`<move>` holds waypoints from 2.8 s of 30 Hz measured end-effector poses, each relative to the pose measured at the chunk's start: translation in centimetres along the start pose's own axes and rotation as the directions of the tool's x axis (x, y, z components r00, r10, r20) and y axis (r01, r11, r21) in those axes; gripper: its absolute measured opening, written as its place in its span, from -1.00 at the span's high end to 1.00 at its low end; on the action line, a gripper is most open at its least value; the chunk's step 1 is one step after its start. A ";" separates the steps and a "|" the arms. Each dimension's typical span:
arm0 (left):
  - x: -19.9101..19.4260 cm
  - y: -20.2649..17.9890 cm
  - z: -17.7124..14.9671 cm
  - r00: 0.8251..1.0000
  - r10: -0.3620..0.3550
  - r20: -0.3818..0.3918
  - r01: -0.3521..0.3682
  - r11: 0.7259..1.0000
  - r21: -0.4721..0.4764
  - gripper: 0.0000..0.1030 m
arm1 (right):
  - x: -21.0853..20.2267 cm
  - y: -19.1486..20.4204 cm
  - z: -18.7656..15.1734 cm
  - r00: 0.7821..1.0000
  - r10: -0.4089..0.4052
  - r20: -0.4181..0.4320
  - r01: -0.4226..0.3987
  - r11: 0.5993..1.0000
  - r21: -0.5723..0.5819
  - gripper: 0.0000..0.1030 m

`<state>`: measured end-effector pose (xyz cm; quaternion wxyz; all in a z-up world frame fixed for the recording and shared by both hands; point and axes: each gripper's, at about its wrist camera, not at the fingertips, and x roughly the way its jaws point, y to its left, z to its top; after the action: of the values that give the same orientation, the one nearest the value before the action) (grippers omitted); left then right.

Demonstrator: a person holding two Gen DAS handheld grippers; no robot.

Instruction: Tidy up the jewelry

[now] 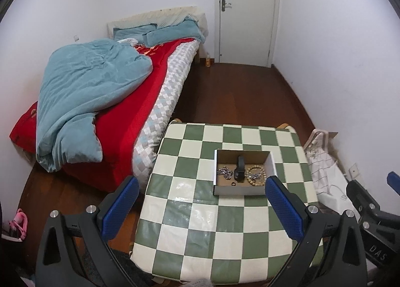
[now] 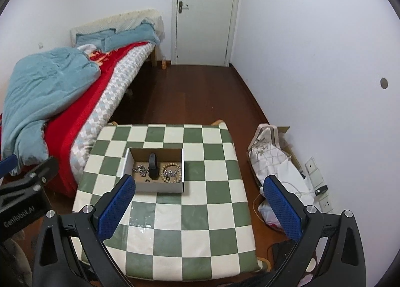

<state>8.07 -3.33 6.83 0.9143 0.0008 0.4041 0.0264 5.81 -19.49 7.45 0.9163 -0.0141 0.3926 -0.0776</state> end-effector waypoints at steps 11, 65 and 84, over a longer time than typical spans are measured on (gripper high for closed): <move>3.0 -0.3 0.0 0.999 0.017 -0.047 -0.016 1.000 0.007 -0.99 | 4.6 0.1 0.3 0.998 0.000 -0.062 0.001 1.000 0.006 -1.00; 2.5 0.1 0.0 1.000 0.024 -0.002 -0.024 0.999 0.043 -0.99 | 5.4 1.1 0.5 0.997 0.034 -0.076 -0.034 0.999 -0.006 -1.00; 1.9 0.2 0.1 0.999 0.026 0.019 -0.026 0.999 0.041 -0.99 | 4.8 1.4 0.8 0.997 0.041 -0.059 -0.041 0.999 -0.006 -1.00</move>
<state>9.40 -3.05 5.52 0.9173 0.0251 0.3963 0.0300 9.81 -18.89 4.48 0.9058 -0.0070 0.4197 -0.0576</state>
